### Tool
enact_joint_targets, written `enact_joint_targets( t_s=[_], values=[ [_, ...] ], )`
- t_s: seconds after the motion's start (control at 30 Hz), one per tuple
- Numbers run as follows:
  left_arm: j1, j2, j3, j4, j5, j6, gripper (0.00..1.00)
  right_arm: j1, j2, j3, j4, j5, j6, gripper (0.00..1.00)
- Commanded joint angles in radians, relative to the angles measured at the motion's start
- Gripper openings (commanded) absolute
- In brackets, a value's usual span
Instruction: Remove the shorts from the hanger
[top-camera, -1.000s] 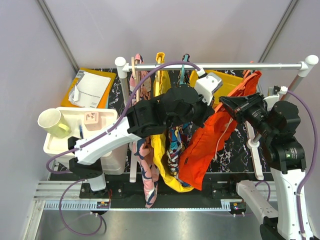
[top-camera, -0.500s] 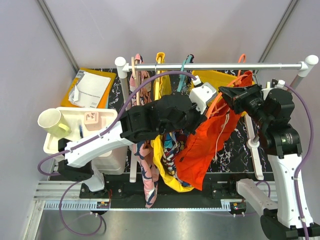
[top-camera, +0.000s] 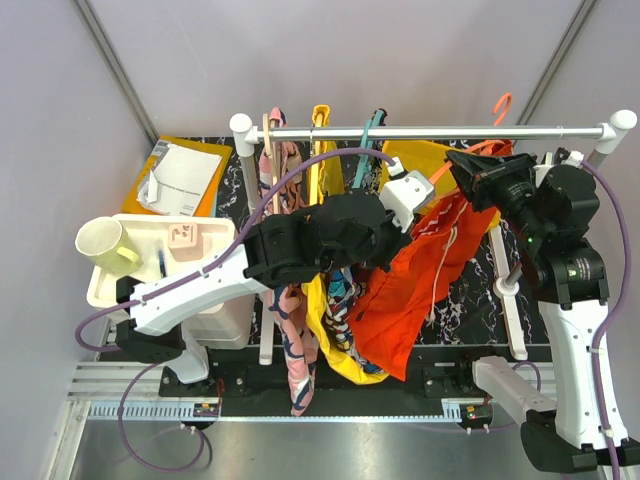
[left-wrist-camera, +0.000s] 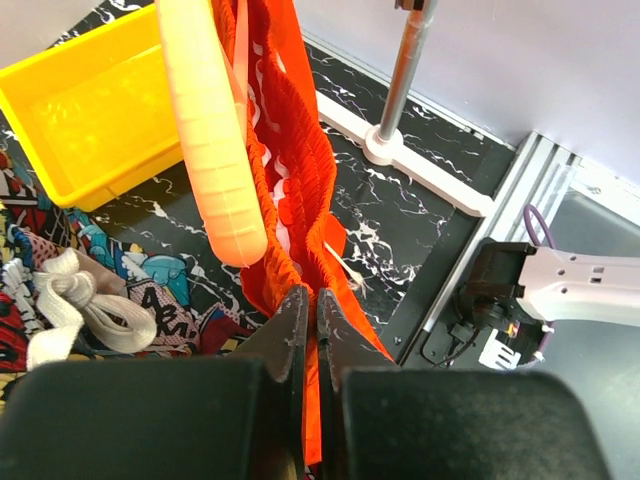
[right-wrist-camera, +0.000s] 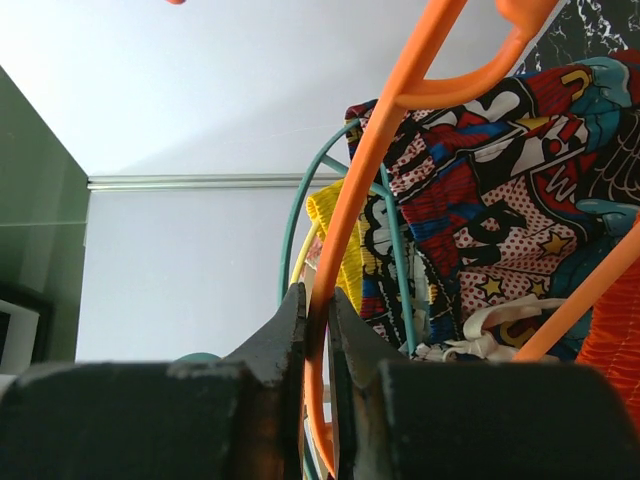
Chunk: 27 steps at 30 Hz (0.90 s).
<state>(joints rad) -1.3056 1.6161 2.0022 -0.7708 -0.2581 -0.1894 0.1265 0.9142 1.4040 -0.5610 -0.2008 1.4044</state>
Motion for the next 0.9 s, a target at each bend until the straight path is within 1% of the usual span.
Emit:
enact_joint_targets(
  t_s=[0.0,0.2,0.23,0.27,0.3,0.37,0.4,0.53,0.57,0.67,0.73,0.77,0.87],
  values=[
    [-0.007,-0.039,0.004,0.056,-0.062,0.030,0.00,0.002,-0.029,0.001,0.110,0.018,0.001,0.00],
    [-0.007,0.005,0.078,0.077,-0.110,0.070,0.00,0.002,-0.038,-0.062,0.113,-0.006,0.008,0.00],
    [-0.007,0.011,0.096,0.077,-0.115,0.070,0.06,0.002,-0.032,-0.063,0.118,-0.009,0.010,0.00],
    [-0.007,0.013,0.102,0.077,-0.116,0.067,0.19,0.001,-0.031,-0.066,0.121,-0.012,0.021,0.00],
    [-0.007,0.010,0.102,0.077,-0.118,0.059,0.48,0.002,-0.029,-0.066,0.125,-0.015,0.025,0.00],
    [-0.007,-0.010,0.090,0.082,-0.101,0.042,0.61,0.001,-0.026,-0.065,0.125,-0.015,0.050,0.00],
    [-0.007,-0.019,0.086,0.085,-0.090,0.039,0.66,0.001,-0.028,-0.066,0.122,-0.015,0.062,0.00],
    [-0.009,-0.064,0.061,0.093,-0.014,0.022,0.68,0.002,-0.046,-0.097,0.119,-0.035,0.175,0.00],
    [-0.011,-0.071,0.055,0.099,0.005,0.013,0.68,0.002,-0.052,-0.115,0.113,-0.040,0.226,0.00],
    [-0.021,-0.100,0.043,0.113,0.028,0.011,0.68,0.001,-0.095,-0.154,0.083,-0.051,0.310,0.00],
    [-0.026,-0.114,0.041,0.116,0.039,0.011,0.68,0.002,-0.136,-0.163,0.053,-0.052,0.332,0.00],
    [-0.027,-0.119,0.040,0.117,0.042,0.011,0.68,0.002,-0.150,-0.163,0.009,-0.049,0.341,0.00],
    [-0.032,-0.131,0.041,0.117,0.057,0.015,0.68,0.002,-0.208,-0.169,-0.033,-0.025,0.322,0.00]
  ],
)
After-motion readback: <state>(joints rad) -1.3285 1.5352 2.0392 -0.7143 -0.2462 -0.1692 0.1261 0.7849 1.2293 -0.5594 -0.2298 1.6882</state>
